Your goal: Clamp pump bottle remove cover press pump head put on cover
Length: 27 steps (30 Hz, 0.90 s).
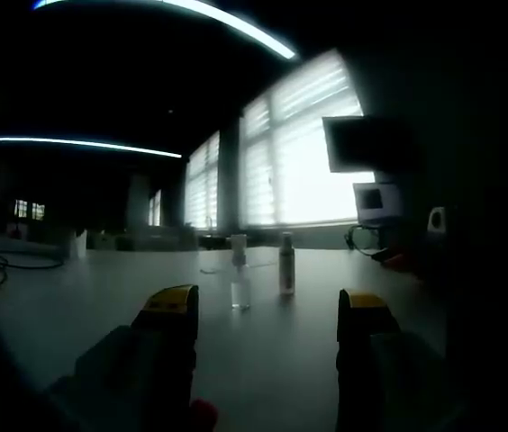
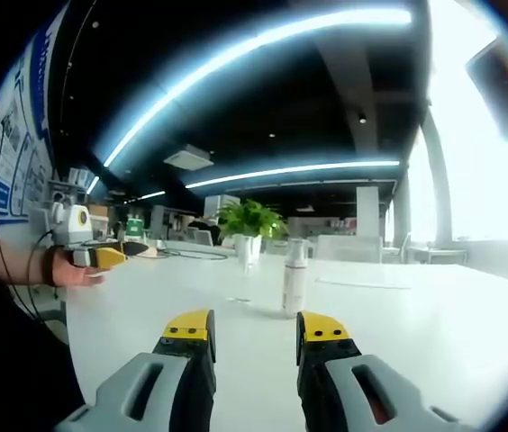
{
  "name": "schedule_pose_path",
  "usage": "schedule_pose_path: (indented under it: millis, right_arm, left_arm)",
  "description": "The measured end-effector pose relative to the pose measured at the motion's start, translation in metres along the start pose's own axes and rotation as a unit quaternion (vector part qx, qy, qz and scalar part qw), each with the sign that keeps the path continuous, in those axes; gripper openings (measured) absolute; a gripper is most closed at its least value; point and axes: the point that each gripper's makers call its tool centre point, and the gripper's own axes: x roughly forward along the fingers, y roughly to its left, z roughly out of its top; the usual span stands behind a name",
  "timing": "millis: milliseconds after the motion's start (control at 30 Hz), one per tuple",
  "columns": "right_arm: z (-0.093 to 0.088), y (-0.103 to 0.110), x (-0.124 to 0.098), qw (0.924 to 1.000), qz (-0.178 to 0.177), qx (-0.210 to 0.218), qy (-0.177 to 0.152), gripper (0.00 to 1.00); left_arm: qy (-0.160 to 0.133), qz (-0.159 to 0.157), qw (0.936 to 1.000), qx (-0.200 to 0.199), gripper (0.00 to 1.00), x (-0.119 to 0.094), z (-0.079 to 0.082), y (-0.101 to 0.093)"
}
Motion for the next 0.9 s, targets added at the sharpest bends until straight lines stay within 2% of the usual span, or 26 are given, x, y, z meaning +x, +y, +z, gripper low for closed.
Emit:
schedule_pose_path:
  millis: [900]
  right_arm:
    - [0.0010, 0.0002, 0.0000, 1.0000, 0.000, 0.001, -0.001, 0.30]
  left_arm:
    - [-0.001, 0.002, 1.0000, -0.002, 0.53, 0.0005, 0.0002, 0.0013]
